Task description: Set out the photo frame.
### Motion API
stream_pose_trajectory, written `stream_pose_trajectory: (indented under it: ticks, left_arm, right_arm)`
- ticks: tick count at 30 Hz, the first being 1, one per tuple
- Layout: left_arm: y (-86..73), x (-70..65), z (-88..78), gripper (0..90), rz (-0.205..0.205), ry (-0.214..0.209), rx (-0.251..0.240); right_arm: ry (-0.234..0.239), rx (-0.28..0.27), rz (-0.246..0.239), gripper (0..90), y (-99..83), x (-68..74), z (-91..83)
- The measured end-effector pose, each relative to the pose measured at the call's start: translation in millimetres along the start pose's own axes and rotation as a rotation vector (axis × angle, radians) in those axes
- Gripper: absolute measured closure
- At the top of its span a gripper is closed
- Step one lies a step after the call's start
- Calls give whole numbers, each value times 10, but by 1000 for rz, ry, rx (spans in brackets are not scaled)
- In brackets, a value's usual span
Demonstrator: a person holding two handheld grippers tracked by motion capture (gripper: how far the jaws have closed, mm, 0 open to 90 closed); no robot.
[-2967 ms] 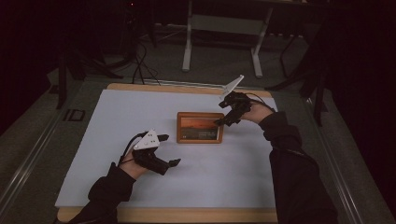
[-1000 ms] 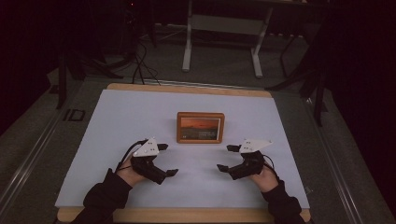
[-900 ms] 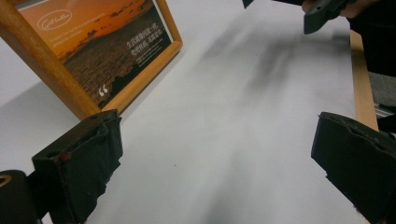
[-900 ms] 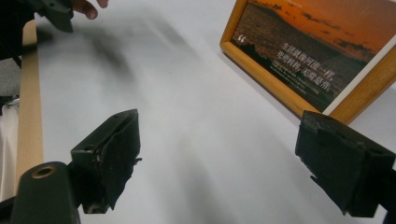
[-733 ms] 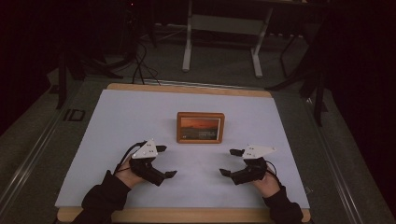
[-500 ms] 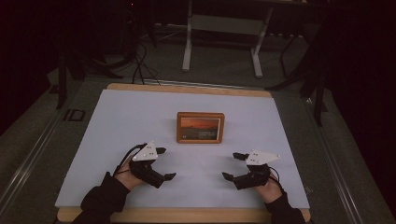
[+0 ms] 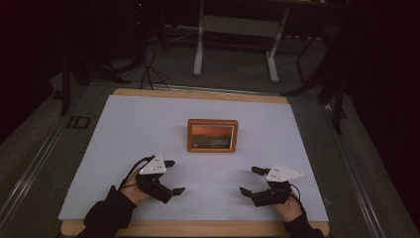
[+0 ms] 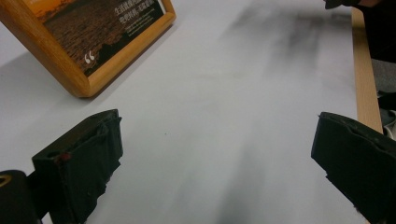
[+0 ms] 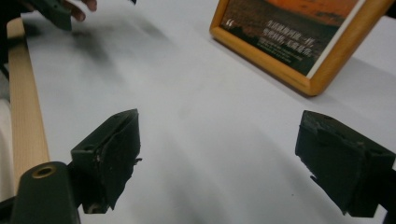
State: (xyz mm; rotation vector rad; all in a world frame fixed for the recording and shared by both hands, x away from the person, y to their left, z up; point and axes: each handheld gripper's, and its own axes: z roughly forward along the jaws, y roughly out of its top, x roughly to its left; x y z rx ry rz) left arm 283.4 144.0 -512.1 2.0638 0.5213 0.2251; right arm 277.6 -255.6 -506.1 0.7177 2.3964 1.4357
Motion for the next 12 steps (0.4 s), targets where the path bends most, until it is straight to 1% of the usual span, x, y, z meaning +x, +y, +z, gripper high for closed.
stream_pose_trajectory:
  ticks: [2, 3, 5, 7, 9, 12]
  left_arm:
    - [-1, -3, 2, 26, 0, 0, -5]
    - [-1, -3, 2, 26, 0, 0, -5]
    - [-2, -2, 6, 26, 2, -3, -5]
    - [-1, -6, 8, 26, 5, -4, -6]
    - [6, -7, 7, 26, 12, -5, -5]
    - [13, -10, 5, 26, 11, -7, -10]
  right_arm:
    - [-13, -21, 9, 137, -4, -18, -18]
    - [-13, -21, 9, 137, -4, -18, -18]
    - [-23, -47, 28, 137, -6, -42, -30]
    - [-34, -57, 29, 137, -10, -50, -32]
    - [-42, -56, 32, 137, -14, -62, -27]
    - [-44, -53, 36, 137, -23, -70, -22]
